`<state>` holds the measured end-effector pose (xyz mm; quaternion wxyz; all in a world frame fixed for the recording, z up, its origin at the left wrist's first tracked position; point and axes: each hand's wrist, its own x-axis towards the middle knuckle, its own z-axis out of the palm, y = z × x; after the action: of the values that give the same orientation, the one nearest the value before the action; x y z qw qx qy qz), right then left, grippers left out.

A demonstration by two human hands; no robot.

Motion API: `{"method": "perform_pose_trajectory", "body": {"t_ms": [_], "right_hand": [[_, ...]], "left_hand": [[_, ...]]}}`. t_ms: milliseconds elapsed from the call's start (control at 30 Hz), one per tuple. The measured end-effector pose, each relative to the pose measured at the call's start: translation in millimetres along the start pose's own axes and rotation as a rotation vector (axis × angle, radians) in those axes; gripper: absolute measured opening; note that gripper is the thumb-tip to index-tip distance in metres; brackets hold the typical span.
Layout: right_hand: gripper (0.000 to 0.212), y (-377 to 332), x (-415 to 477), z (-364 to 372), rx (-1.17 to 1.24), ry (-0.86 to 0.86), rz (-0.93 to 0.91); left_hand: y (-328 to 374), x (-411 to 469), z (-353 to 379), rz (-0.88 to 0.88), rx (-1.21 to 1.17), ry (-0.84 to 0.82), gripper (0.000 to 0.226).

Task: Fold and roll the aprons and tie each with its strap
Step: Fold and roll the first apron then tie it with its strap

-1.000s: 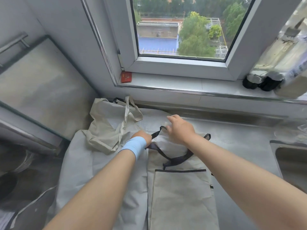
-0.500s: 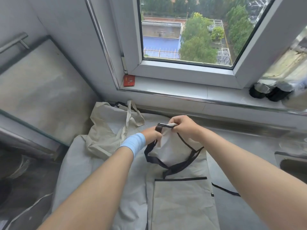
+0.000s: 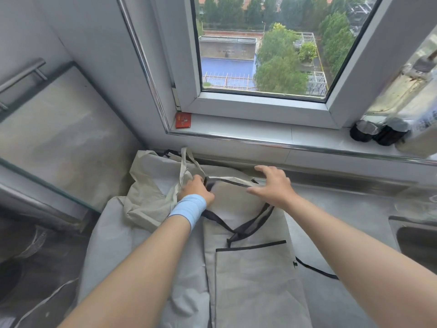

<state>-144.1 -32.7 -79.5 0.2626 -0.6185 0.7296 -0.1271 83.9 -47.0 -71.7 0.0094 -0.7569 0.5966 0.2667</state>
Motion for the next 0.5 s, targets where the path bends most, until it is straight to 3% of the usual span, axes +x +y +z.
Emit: {"method": "perform_pose_trajectory", "body": {"t_ms": [100,233,300,367,433,500], "right_hand": [[0.067,19,0,7,0.015,0.067,0.050],[0.027,30,-4,14,-0.053,0.015,0.176],[0.018,31,-7,20,-0.119,-0.035,0.050],[0.038,31,-8,29,-0.176,-0.180,-0.188],[0.048,27,-10,37,-0.341,-0.360,-0.377],[0.039,24,-7,44,-0.472,-0.407,-0.447]], "left_hand": [[3,2,7,0.124,0.127,0.150,0.055],[13,11,14,-0.027,0.154,-0.074,0.045],[11,13,17,-0.081,0.196,-0.171,0.047],[5,13,22,-0.034,0.239,-0.099,0.049],[-3,13,22,0.159,0.238,0.105,0.045],[-8,13,21,0.432,0.286,0.133,0.041]]}}
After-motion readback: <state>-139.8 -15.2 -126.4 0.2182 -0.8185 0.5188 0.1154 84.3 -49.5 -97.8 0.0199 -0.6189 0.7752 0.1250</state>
